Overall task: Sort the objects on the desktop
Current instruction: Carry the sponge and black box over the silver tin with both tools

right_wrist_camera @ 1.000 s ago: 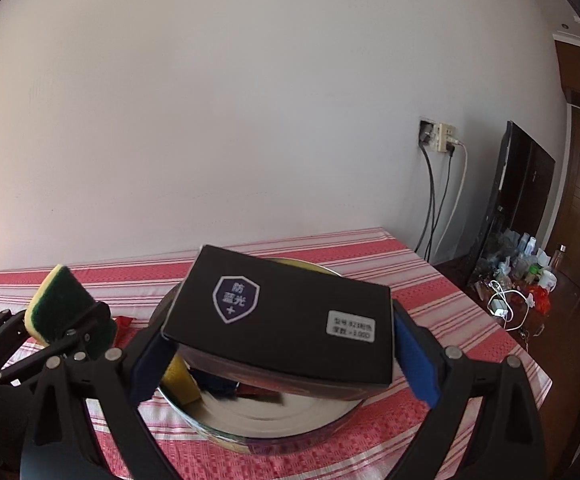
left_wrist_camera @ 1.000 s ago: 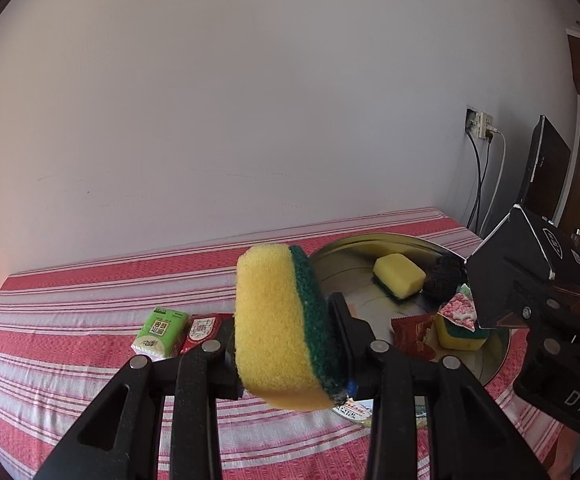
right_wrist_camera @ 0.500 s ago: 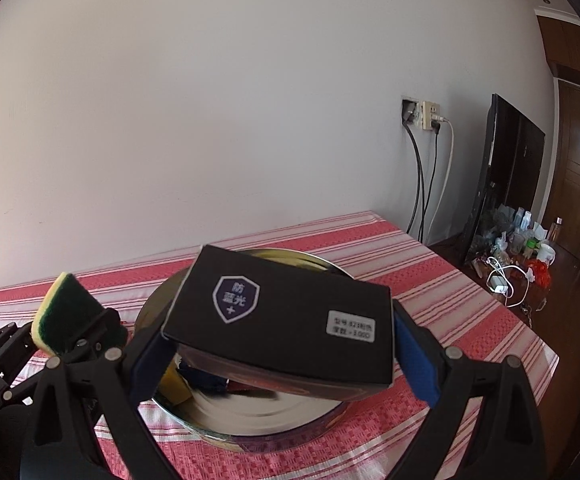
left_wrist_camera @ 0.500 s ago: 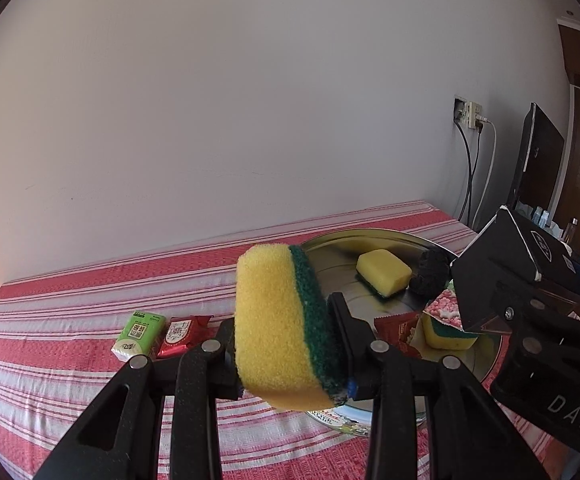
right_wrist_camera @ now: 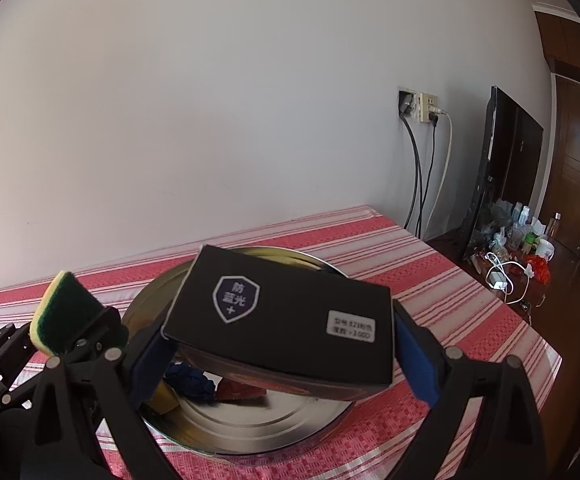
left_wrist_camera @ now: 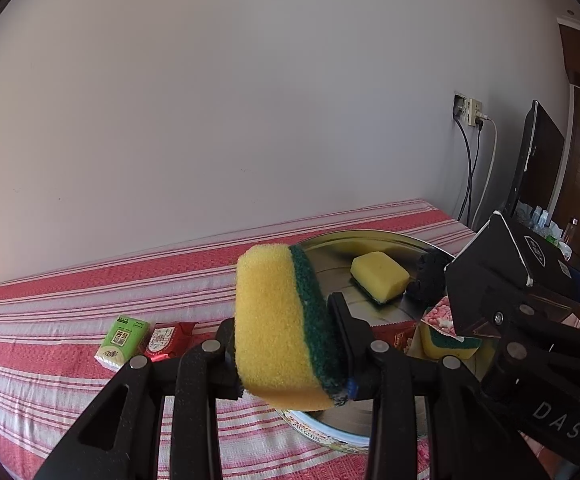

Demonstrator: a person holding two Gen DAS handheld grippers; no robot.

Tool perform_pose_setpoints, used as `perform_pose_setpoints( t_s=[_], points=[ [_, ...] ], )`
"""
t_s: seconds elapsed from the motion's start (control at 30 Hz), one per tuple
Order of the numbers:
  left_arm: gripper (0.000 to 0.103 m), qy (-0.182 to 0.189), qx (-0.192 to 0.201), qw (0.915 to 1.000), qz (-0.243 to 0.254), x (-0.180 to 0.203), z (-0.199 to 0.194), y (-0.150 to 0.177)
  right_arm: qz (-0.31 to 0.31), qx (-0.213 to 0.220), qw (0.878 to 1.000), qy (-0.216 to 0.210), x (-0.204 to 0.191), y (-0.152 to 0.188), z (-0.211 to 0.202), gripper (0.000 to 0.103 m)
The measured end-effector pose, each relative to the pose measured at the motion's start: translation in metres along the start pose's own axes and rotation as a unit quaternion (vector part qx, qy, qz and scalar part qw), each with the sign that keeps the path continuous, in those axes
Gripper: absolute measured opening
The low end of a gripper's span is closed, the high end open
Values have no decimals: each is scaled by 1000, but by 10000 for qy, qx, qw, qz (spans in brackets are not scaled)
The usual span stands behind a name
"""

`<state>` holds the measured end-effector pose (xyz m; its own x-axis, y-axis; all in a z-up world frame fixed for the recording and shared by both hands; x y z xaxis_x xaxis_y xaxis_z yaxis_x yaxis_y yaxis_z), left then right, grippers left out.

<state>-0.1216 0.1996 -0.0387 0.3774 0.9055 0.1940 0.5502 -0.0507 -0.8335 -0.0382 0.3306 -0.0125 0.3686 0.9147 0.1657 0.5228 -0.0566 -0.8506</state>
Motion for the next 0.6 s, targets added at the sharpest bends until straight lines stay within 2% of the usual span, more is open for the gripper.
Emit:
perform_pose_setpoints(
  t_s=[0.33, 0.47, 0.5, 0.53, 0.57, 0.6],
  points=[
    [37, -48, -67, 9999, -89, 3, 16, 0, 77, -122, 9998, 97, 5, 1, 15, 97],
    [39, -103, -114, 9999, 72, 10, 27, 1, 76, -187, 9997, 127, 6, -1, 25, 98],
    [43, -60, -167, 9998, 94, 12, 30, 2, 63, -169, 9998, 65, 6, -1, 26, 98],
    [59, -19, -211, 9997, 119, 14, 32, 4, 50, -152, 9999, -3, 4, 0, 28, 99],
    [82, -34, -218, 9997, 140, 15, 32, 6, 41, -167, 9999, -15, 3, 1, 29, 100],
    [91, -75, -156, 9997, 153, 16, 30, 7, 41, -170, 9998, -17, 3, 2, 30, 100]
  ],
)
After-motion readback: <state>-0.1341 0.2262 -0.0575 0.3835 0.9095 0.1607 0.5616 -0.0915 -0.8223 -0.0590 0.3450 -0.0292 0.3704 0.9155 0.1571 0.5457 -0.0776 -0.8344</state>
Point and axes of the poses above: each gripper's, at about its wrist camera, not at the fingertips, and z roughly the way its jaws point, x to its right, y to its underside, the point moved 5 cm from there along z, roughly the way its jaws point, and after that the axes turned 12 degrees about -z, right-handed, at the moved point
